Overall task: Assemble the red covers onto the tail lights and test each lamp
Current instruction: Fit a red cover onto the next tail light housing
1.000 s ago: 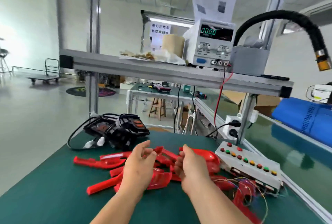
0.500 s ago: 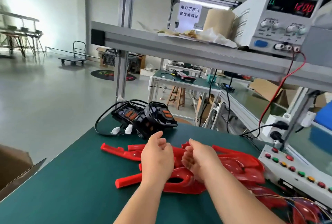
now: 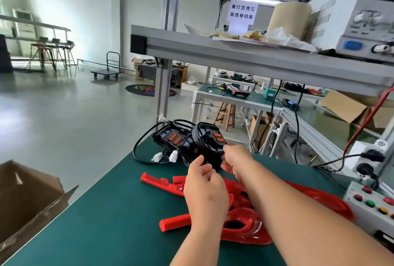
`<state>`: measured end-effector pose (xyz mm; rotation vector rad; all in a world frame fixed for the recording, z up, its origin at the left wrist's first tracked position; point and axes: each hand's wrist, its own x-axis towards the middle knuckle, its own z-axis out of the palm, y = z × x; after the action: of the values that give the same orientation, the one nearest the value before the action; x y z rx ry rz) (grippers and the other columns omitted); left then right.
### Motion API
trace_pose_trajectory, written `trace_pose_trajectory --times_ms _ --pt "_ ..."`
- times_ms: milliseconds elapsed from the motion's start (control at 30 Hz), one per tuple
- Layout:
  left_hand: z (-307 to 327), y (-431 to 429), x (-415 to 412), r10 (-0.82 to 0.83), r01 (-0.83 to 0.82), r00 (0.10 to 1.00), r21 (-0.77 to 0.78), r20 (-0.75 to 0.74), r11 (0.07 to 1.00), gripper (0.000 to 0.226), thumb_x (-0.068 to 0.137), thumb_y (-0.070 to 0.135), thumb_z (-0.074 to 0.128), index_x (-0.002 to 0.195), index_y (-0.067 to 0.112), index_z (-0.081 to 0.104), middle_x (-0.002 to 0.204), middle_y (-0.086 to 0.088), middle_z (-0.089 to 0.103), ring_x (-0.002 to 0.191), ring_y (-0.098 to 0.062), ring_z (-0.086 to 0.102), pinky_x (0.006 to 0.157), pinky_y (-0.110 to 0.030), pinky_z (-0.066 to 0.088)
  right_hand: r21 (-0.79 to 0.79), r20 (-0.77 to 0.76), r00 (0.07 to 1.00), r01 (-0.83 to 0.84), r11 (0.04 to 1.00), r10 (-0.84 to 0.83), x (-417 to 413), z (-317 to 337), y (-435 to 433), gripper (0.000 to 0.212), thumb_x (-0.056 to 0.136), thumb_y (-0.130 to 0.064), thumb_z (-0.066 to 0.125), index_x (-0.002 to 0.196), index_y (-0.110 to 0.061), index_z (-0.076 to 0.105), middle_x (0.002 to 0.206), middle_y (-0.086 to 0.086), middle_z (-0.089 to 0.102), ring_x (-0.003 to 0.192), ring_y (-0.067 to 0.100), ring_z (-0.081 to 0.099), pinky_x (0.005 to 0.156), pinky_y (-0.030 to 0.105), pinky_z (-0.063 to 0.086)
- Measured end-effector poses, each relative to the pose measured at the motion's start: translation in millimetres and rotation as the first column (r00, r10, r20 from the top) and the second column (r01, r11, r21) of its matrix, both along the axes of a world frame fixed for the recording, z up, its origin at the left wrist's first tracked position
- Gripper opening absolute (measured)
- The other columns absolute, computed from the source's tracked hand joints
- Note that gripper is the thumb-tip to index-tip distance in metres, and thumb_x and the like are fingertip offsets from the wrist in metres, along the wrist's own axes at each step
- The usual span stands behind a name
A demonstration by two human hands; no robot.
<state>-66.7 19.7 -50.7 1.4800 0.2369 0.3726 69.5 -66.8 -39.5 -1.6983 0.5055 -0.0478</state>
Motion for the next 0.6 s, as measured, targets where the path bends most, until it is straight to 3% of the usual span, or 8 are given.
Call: trace_pose_trajectory --times_ms 100,267,500,600 --pt "-0.5 0.0 -0.3 0.024 -0.024 1.000 -0.068 0.008 0.997 0.043 0.091 0.009 0.052 0.130 0.026 0.052 0.099 0.020 0.059 0.091 0.005 0.059 0.079 -0.016 0.044 -0.034 -0.078 0.996 -0.036 0.999 0.034 8.9 -3.7 5.8 0.017 0.099 -0.023 0.050 0.090 -0.009 0.056 0.075 0.009 0.056 0.052 0.021 0.049 0.032 0.015 0.035" --pt "-2.1 2.2 -0.2 0.036 -0.037 0.999 -0.127 -0.012 0.991 0.044 0.089 0.006 0.050 0.127 0.028 0.053 0.096 0.019 0.060 0.088 0.008 0.058 0.075 -0.012 0.043 -0.065 -0.161 0.986 -0.048 0.997 0.037 15.7 -9.7 10.2 0.028 0.098 -0.030 0.051 0.075 -0.014 0.050 0.059 0.004 0.045 0.046 0.015 0.034 0.046 0.019 0.024" --pt "-2.5 3.8 -0.8 0.032 -0.036 0.999 -0.136 -0.029 0.990 0.047 0.087 0.001 0.045 0.126 0.027 0.053 0.098 0.018 0.061 0.087 0.012 0.058 0.088 -0.020 0.047 0.023 -0.066 0.998 0.004 1.000 -0.003 23.0 -18.0 17.8 0.024 0.095 -0.018 0.051 0.072 -0.013 0.049 0.055 0.004 0.040 0.041 0.015 0.028 0.032 0.014 0.019" --pt "-2.9 3.9 -1.0 0.026 -0.030 0.999 -0.131 -0.032 0.991 0.045 0.089 0.002 0.044 0.126 0.025 0.054 0.100 0.018 0.061 0.096 0.005 0.059 0.095 -0.031 0.049 0.083 -0.048 0.999 0.027 0.996 -0.023 17.3 -14.1 17.2 0.024 0.095 -0.018 0.051 0.072 -0.012 0.049 0.055 0.005 0.042 0.039 0.014 0.028 0.030 0.012 0.018"
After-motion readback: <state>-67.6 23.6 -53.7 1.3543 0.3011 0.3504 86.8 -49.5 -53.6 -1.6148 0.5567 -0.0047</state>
